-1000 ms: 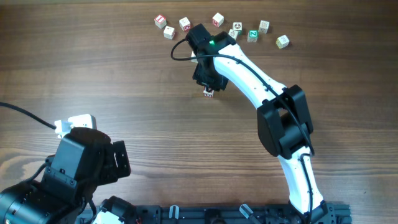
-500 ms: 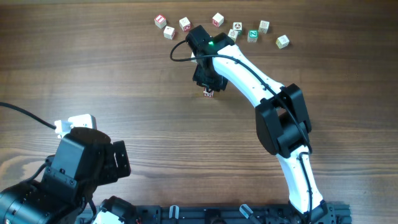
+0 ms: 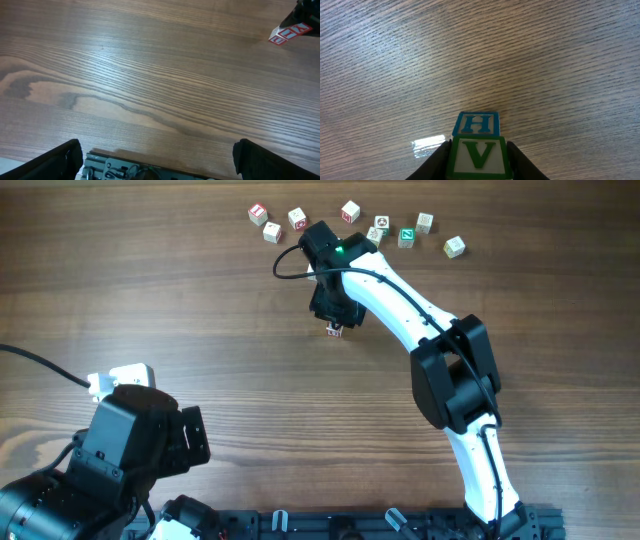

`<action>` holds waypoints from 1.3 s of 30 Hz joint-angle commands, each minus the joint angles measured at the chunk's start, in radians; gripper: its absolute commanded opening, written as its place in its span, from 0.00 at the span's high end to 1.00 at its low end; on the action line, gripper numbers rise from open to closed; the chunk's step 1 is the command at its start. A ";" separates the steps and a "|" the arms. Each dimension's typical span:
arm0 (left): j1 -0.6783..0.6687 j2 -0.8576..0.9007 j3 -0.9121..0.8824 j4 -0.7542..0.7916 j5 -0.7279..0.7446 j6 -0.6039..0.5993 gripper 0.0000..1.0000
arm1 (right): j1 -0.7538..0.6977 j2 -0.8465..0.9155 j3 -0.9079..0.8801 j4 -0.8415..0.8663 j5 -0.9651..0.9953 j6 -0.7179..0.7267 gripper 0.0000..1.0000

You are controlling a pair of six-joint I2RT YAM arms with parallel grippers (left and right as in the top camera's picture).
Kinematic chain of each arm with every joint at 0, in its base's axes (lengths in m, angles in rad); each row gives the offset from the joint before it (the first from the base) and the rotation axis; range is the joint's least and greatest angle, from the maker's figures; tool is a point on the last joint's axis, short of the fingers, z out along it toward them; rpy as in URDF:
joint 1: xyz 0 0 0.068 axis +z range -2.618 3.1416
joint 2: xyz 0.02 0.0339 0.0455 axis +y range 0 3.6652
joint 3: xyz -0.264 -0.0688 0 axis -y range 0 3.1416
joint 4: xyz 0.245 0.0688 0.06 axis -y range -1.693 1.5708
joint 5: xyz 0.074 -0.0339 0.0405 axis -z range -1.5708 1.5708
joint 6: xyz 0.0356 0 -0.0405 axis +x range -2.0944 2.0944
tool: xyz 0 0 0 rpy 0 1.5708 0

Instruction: Form a tower

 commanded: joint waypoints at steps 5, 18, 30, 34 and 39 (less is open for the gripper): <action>0.005 -0.003 0.001 0.000 -0.016 0.015 0.00 | 0.005 0.027 -0.008 -0.005 -0.032 -0.005 0.54; 0.005 -0.003 0.001 0.000 -0.016 0.015 0.00 | 0.005 0.024 -0.010 -0.019 -0.035 0.014 0.44; 0.005 -0.003 0.001 0.000 -0.016 0.015 0.00 | 0.007 0.024 -0.006 -0.030 -0.035 0.033 0.31; 0.005 -0.003 0.001 0.000 -0.016 0.016 0.00 | 0.003 0.024 -0.010 -0.027 -0.036 0.078 0.36; 0.005 -0.003 0.001 0.000 -0.016 0.016 0.00 | -0.016 0.024 -0.010 -0.028 -0.111 0.082 0.34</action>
